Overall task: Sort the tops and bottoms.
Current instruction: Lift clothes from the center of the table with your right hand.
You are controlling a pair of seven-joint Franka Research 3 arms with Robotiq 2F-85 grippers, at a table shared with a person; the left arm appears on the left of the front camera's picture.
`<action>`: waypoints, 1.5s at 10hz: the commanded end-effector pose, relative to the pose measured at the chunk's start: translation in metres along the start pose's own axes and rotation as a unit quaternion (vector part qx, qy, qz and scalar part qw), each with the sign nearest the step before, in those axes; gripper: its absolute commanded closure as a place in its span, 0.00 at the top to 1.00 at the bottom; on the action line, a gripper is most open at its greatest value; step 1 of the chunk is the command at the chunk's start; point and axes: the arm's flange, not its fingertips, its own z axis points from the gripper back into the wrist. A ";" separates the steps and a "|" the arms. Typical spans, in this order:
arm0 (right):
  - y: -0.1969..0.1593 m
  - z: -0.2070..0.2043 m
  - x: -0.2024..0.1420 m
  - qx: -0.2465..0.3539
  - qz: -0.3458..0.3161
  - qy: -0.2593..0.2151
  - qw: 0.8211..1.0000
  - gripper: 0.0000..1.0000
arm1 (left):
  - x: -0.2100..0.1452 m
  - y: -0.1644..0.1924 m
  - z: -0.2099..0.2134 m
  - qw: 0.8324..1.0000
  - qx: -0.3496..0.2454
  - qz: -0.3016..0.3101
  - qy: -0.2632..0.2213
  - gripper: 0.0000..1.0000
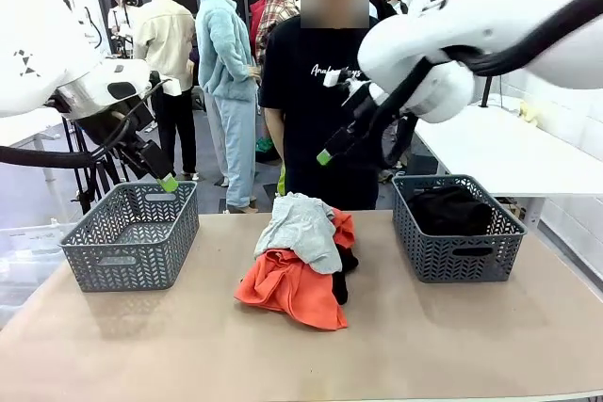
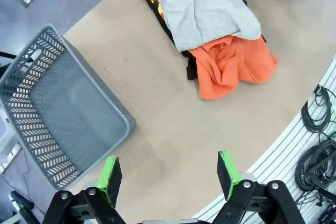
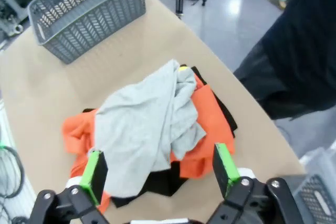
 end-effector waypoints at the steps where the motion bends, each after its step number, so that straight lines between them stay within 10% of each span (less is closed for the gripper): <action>1: -0.017 -0.027 0.025 0.000 0.007 0.076 0.997 1.00 | 0.003 0.002 0.003 1.000 0.003 0.001 -0.003 0.95; 5: -0.007 -0.096 0.031 0.012 -0.001 0.149 0.989 1.00 | 0.003 0.002 0.003 1.000 0.003 0.001 -0.003 0.95; 15: 0.043 -0.100 0.054 -0.067 -0.103 0.154 0.980 1.00 | 0.003 0.002 0.003 1.000 0.003 0.001 -0.003 0.95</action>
